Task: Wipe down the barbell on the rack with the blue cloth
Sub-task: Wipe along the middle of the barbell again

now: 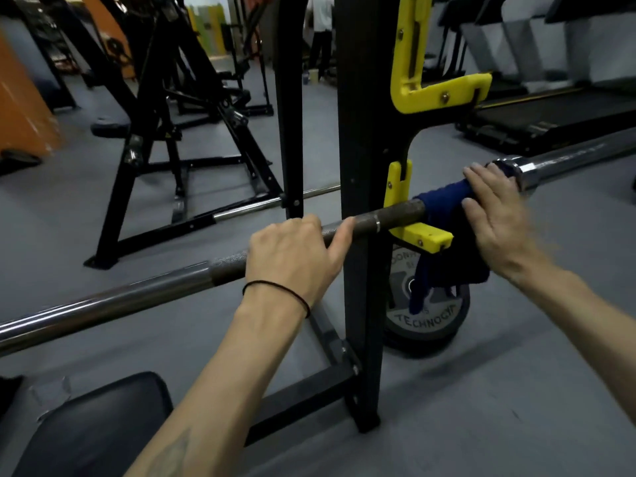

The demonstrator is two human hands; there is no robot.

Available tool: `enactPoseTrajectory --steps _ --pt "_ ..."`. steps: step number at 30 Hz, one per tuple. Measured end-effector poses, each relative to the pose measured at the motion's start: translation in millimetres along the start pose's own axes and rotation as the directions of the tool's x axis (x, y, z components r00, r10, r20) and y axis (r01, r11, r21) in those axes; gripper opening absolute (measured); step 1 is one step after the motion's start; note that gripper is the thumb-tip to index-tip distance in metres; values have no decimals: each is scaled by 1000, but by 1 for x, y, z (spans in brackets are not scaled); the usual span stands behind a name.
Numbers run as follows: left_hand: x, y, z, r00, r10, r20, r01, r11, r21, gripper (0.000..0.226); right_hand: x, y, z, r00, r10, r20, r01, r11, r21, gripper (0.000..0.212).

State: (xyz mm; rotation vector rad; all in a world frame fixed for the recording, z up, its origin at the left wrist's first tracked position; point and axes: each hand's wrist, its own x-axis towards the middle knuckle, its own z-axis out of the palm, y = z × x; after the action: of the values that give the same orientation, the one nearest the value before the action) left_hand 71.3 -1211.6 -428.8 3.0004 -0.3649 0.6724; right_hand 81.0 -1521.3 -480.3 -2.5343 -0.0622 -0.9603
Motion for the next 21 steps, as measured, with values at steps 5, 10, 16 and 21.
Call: enactPoseTrajectory --steps 5,10,16,21 --pt "-3 -5 7 993 75 -87 -77 997 -23 57 -32 -37 23 977 -206 58 207 978 -2 61" --pt "-5 -5 14 983 71 -171 -75 997 -13 57 -3 -4 -8 998 7 61 -1 996 -88 69" --pt "1 -5 20 986 103 -134 -114 990 -79 66 -22 -23 11 949 -292 118 303 949 -86 63" --pt "3 -8 23 986 135 -95 -138 990 -29 69 -4 -7 -4 993 -100 64 106 991 -86 47"
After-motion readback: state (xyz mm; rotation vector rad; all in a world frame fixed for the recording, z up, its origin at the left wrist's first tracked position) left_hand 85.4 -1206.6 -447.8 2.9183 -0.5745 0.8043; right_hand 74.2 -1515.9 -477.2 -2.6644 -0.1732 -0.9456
